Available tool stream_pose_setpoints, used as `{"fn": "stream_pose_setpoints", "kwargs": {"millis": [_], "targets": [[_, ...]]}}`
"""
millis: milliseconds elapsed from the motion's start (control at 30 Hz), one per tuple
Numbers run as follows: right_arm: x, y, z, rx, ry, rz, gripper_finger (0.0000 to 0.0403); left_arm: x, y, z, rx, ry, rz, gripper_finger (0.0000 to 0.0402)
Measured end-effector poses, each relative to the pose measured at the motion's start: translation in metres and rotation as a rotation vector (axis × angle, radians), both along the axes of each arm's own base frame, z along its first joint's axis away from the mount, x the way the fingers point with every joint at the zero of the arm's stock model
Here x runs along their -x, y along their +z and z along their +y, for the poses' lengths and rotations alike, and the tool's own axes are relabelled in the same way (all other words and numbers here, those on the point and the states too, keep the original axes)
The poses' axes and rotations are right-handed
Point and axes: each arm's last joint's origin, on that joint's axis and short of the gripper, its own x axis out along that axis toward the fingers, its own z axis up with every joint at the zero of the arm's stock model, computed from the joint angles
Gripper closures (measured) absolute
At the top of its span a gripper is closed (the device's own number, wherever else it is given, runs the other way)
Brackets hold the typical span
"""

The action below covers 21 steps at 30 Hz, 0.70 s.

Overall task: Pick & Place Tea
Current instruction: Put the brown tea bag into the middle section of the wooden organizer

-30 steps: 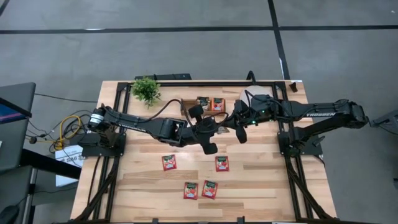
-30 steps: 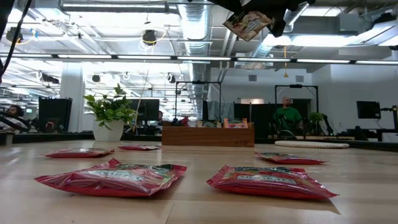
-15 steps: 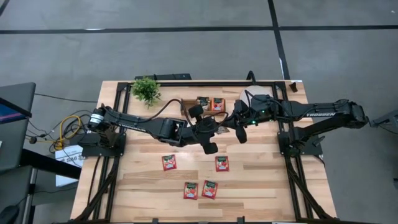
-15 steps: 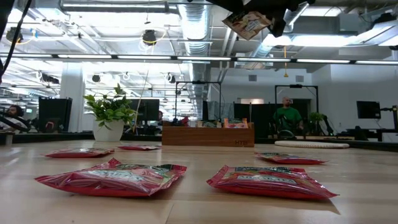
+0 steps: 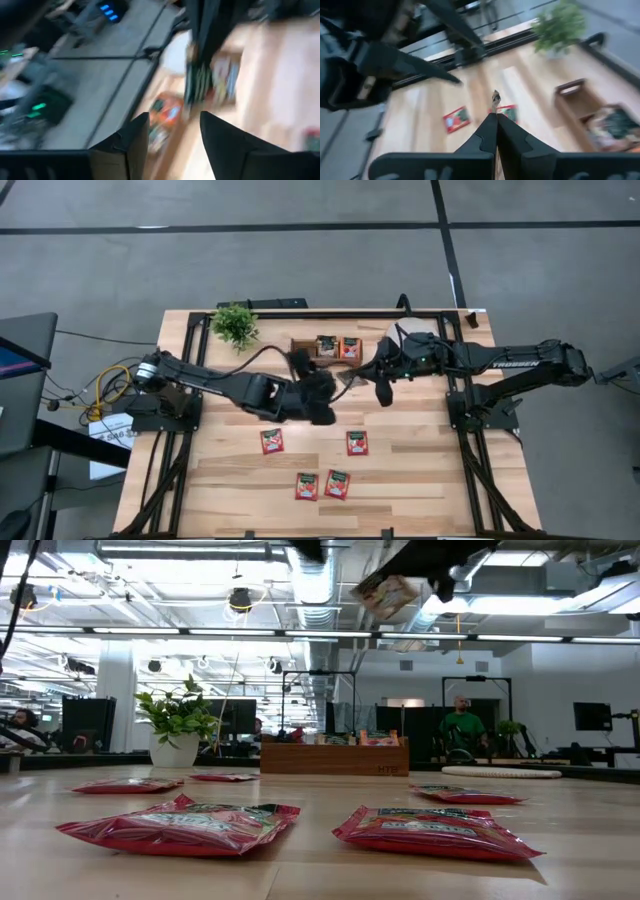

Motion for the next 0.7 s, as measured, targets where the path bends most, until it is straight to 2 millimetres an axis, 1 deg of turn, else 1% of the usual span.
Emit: {"fn": "stream_pose_setpoints", "kwargs": {"millis": [67,133,200,267,367,467,533,600,700], "targets": [[-0.006,-0.002,-0.004,0.023,-0.056,-0.009,0.0403,0.014,-0.002,0.002,-0.019,0.049,0.076,0.023],[-0.014,-0.009,-0.008,0.027,-0.08,-0.029,0.0403,0.029,-0.004,0.007,0.013,0.118,0.123,0.0229],[-0.028,-0.014,-0.015,0.028,-0.097,-0.088,0.0403,0.044,-0.006,0.015,0.05,0.217,0.153,0.0229],[-0.04,-0.026,-0.025,0.029,-0.125,-0.083,0.0403,0.057,-0.01,0.022,0.055,0.31,0.193,0.0229],[-0.061,-0.046,-0.045,0.032,-0.18,-0.098,0.0403,0.076,-0.019,0.028,0.013,0.421,0.215,0.0229],[-0.078,-0.064,-0.068,0.03,-0.221,-0.148,0.0403,0.094,-0.029,0.032,-0.003,0.455,0.198,0.0229],[-0.087,-0.078,-0.082,-0.008,-0.23,-0.172,0.0403,0.107,-0.038,0.035,0.003,0.457,0.197,0.0229],[-0.093,-0.094,-0.096,-0.045,-0.255,-0.172,0.0403,0.121,-0.046,0.038,0.024,0.46,0.207,0.0229],[-0.097,-0.115,-0.112,-0.087,-0.309,-0.145,0.0403,0.141,-0.052,0.042,0.065,0.467,0.195,0.0229]]}}
